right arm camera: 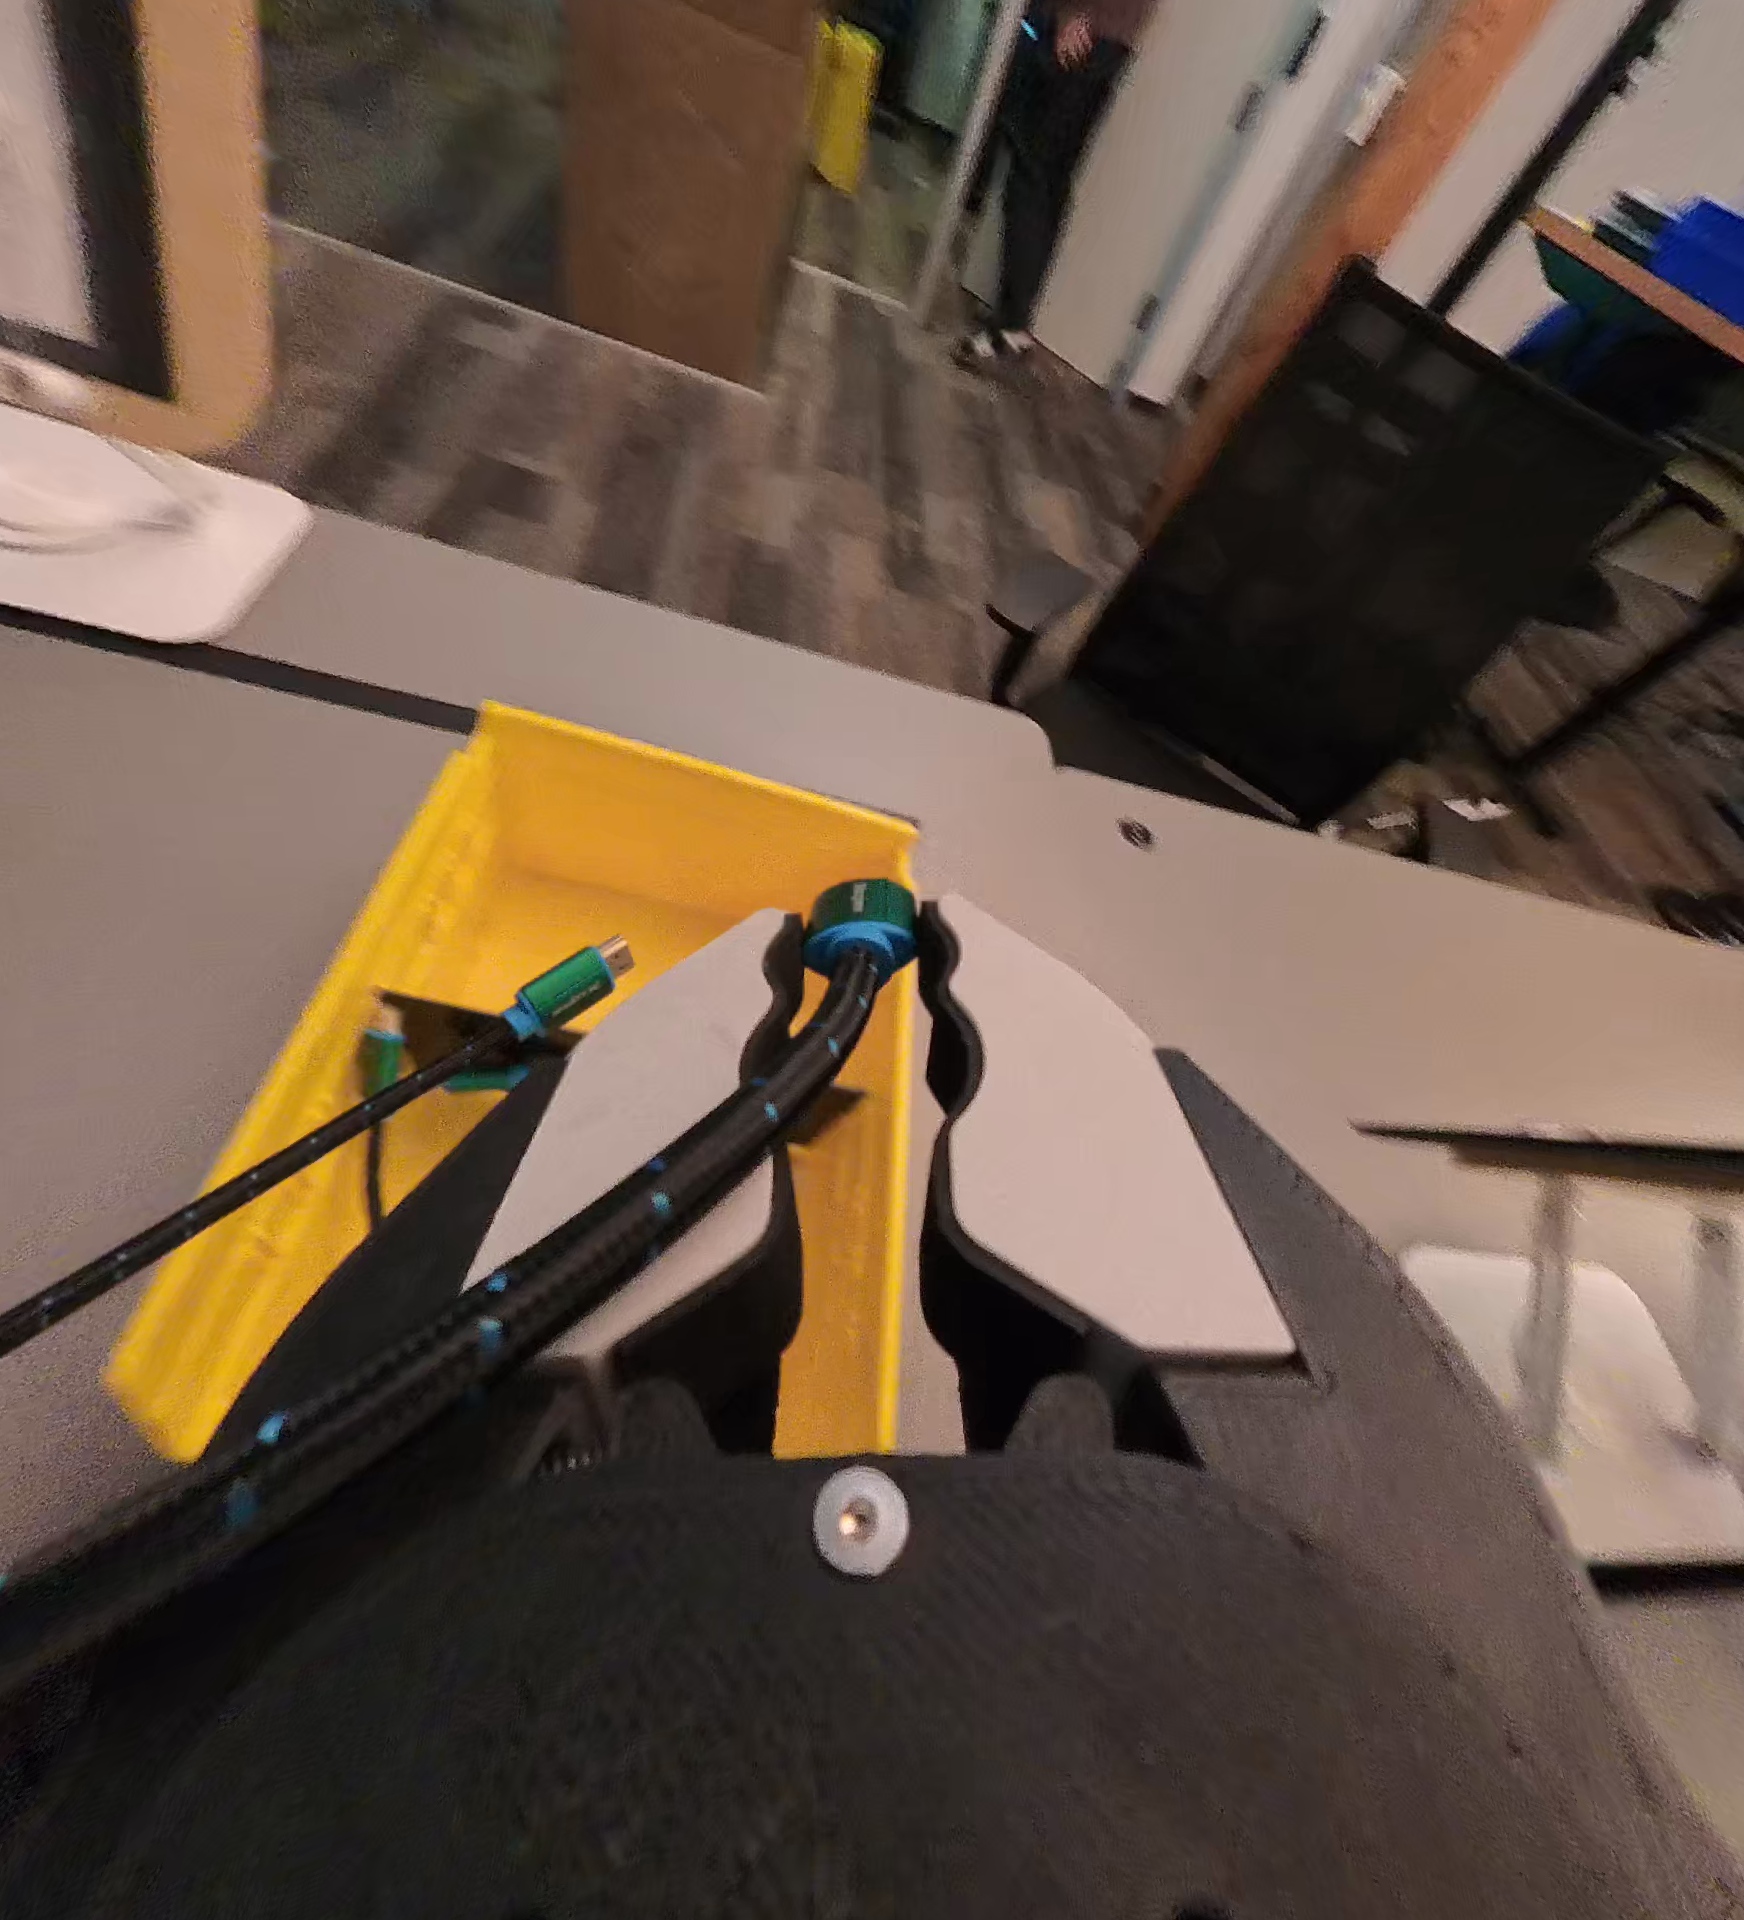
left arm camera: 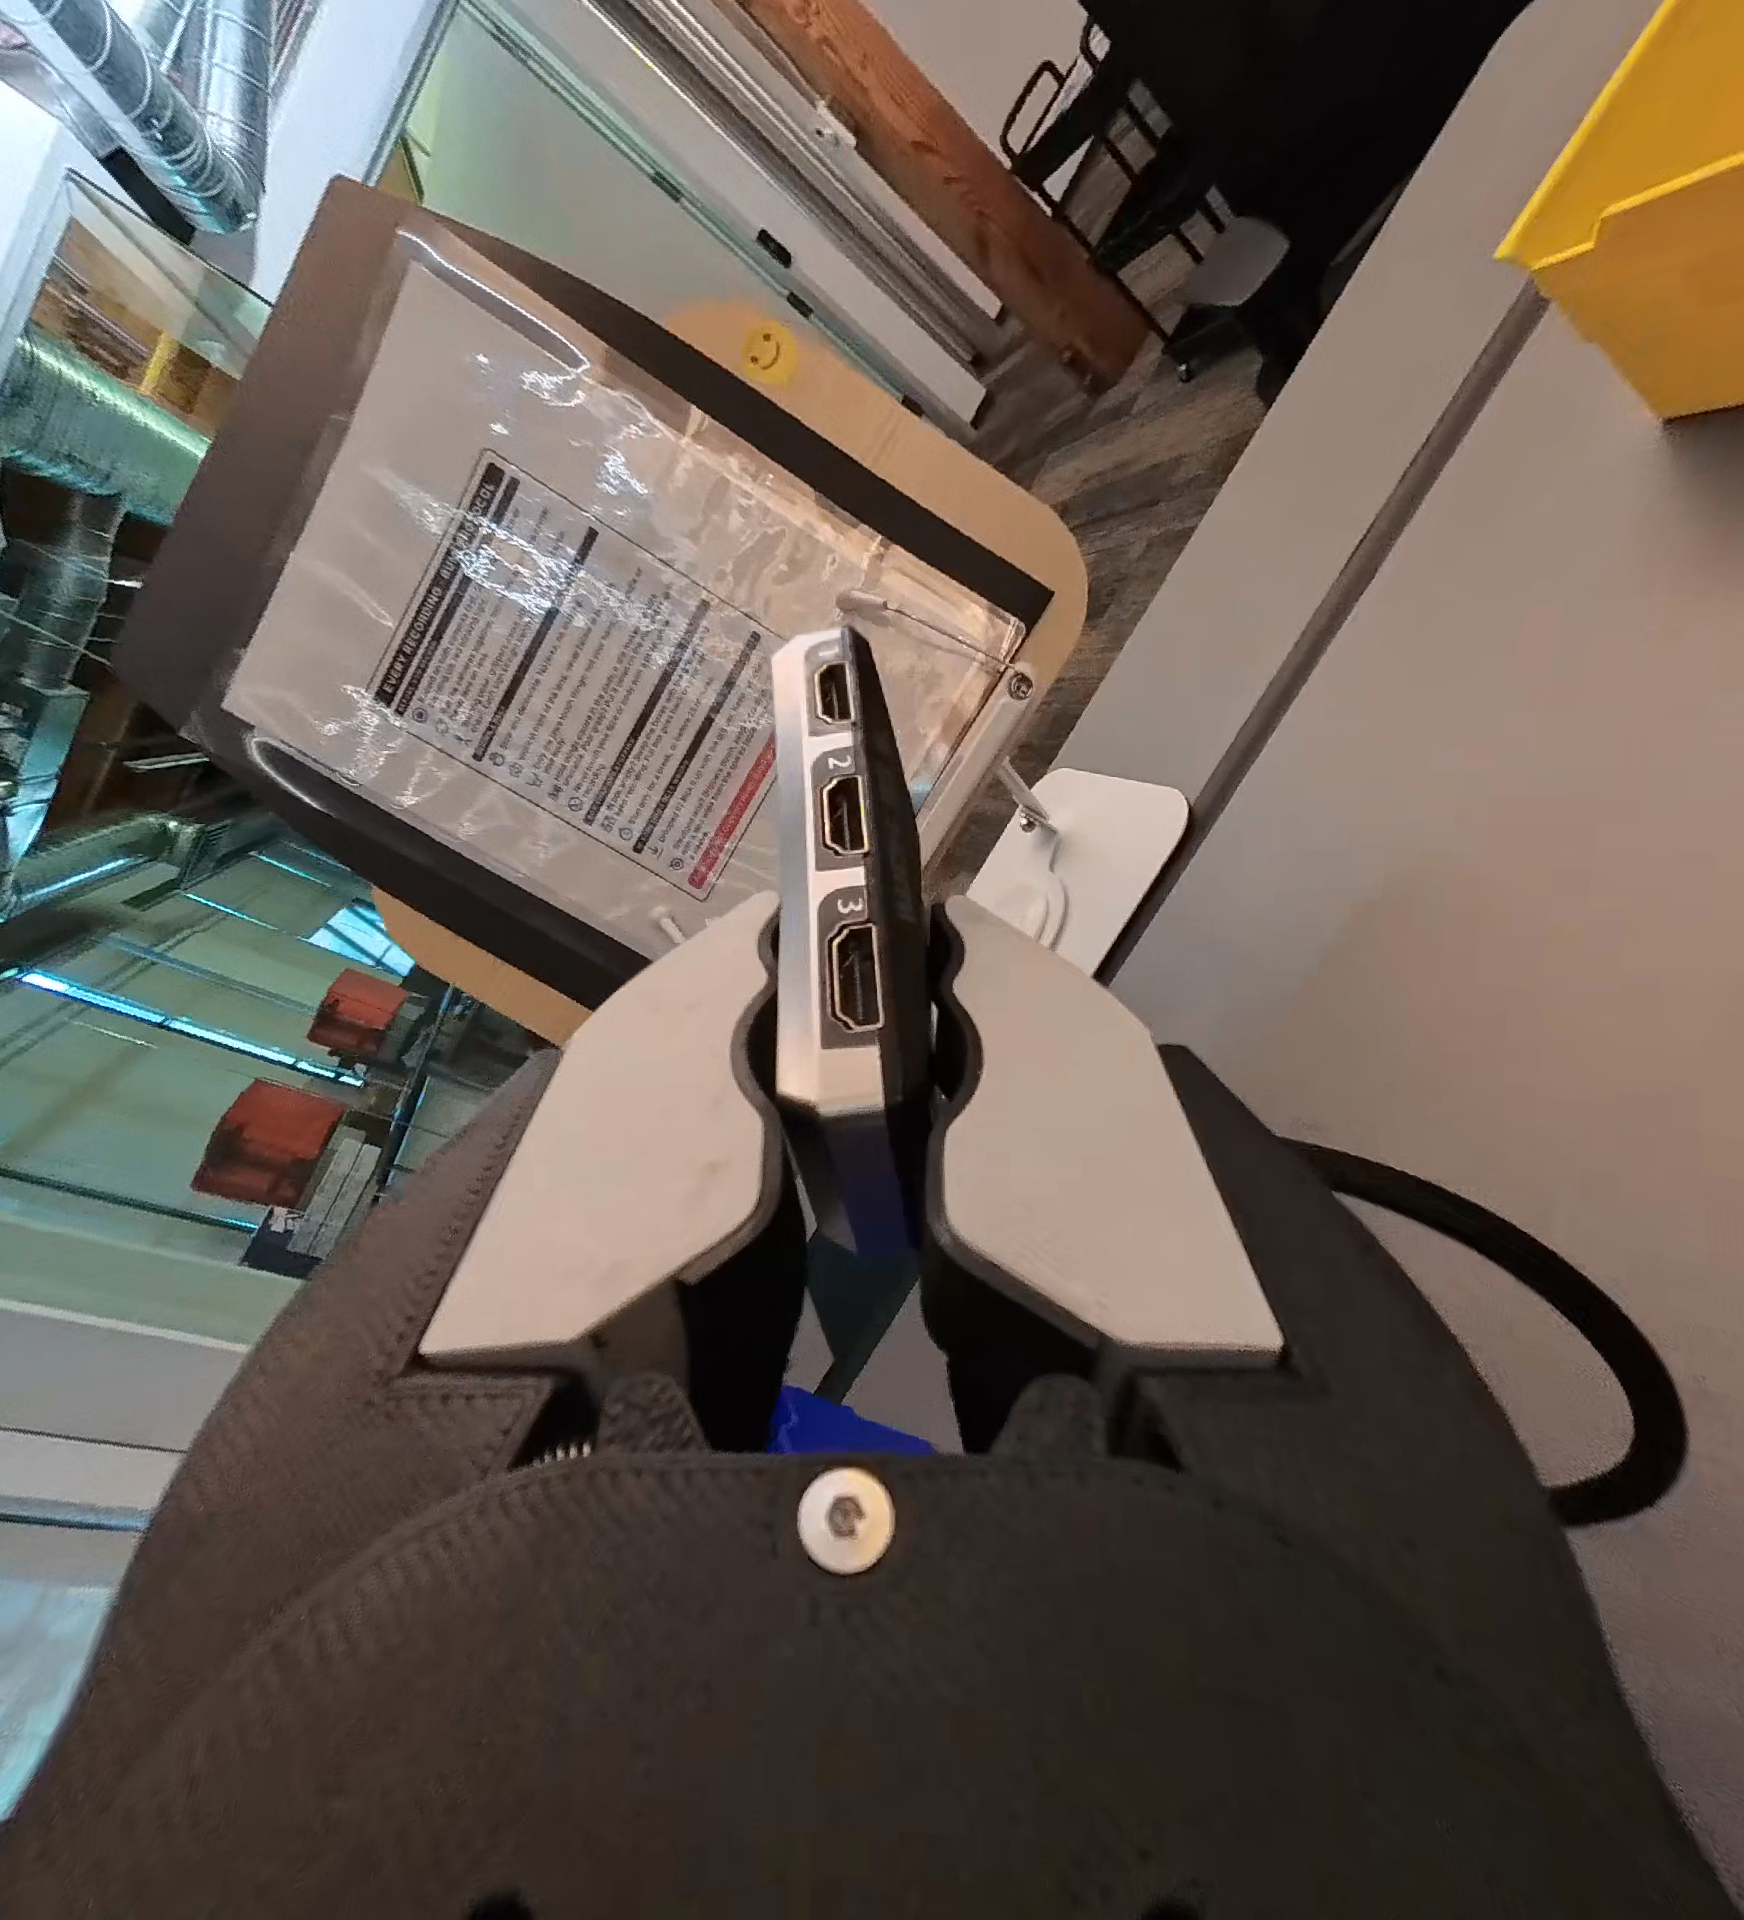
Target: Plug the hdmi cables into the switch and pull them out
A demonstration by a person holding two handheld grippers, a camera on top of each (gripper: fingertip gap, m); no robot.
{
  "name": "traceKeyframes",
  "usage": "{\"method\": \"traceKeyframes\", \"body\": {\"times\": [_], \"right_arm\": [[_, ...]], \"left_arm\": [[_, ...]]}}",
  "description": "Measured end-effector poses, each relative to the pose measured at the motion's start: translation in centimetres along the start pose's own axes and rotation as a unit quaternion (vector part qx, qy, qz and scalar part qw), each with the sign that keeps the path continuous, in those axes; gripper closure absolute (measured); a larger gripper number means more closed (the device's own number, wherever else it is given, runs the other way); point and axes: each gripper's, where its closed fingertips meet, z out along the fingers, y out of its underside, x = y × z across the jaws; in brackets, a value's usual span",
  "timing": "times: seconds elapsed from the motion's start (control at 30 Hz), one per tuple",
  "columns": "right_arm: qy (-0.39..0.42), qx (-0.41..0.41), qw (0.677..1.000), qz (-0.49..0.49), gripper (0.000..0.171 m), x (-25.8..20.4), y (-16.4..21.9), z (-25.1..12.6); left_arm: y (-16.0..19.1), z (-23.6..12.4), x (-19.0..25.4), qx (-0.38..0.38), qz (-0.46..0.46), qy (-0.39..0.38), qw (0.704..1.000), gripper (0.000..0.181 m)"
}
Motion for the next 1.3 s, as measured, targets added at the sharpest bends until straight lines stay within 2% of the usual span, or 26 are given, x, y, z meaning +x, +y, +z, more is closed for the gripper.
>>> {"method": "traceKeyframes", "body": {"times": [0.07, 0.17, 0.33, 0.43, 0.53, 0.67, 0.87, 1.03, 1.2, 1.3], "right_arm": [[0.014, -0.038, 0.999, -0.015, 0.149, 1.3, 2.1, -0.2], [-0.005, -0.146, 0.989, -0.033, 0.149, 0.8, 6.2, 1.4], [-0.077, -0.315, 0.945, -0.036, 0.149, -2.4, 13.0, 7.1], [-0.105, -0.378, 0.919, -0.038, 0.149, -3.8, 16.2, 9.2], [-0.148, -0.423, 0.894, -0.029, 0.149, -5.4, 18.4, 9.4], [-0.207, -0.490, 0.847, -0.003, 0.148, -7.1, 20.9, 7.3], [-0.228, -0.445, 0.865, 0.050, 0.149, -7.0, 19.8, 8.3], [-0.226, -0.451, 0.855, 0.116, 0.149, -6.2, 18.3, 5.3], [-0.173, -0.412, 0.883, 0.145, 0.149, -3.7, 16.6, 1.5], [-0.118, -0.362, 0.912, 0.153, 0.149, -1.3, 15.2, 0.8]], "left_arm": [[0.2, 0.2, 0.2, -0.008, 0.012, -0.001, 1.000, 0.160], [0.4, 0.4, 0.7, -0.017, 0.023, 0.004, 1.000, 0.160], [0.5, 0.6, 1.6, -0.025, 0.028, 0.020, 0.999, 0.159], [0.2, 0.6, 2.2, -0.022, 0.024, 0.033, 0.999, 0.159], [0.1, 0.6, 2.5, -0.022, 0.028, 0.037, 0.999, 0.159], [0.1, 0.7, 2.8, -0.024, 0.032, 0.043, 0.998, 0.160], [0.0, 0.7, 3.0, -0.023, 0.032, 0.047, 0.998, 0.160], [0.1, 0.7, 3.1, -0.026, 0.036, 0.050, 0.998, 0.159], [0.1, 0.6, 3.3, -0.027, 0.036, 0.052, 0.998, 0.159], [0.0, 0.6, 3.4, -0.027, 0.037, 0.055, 0.997, 0.159]]}}
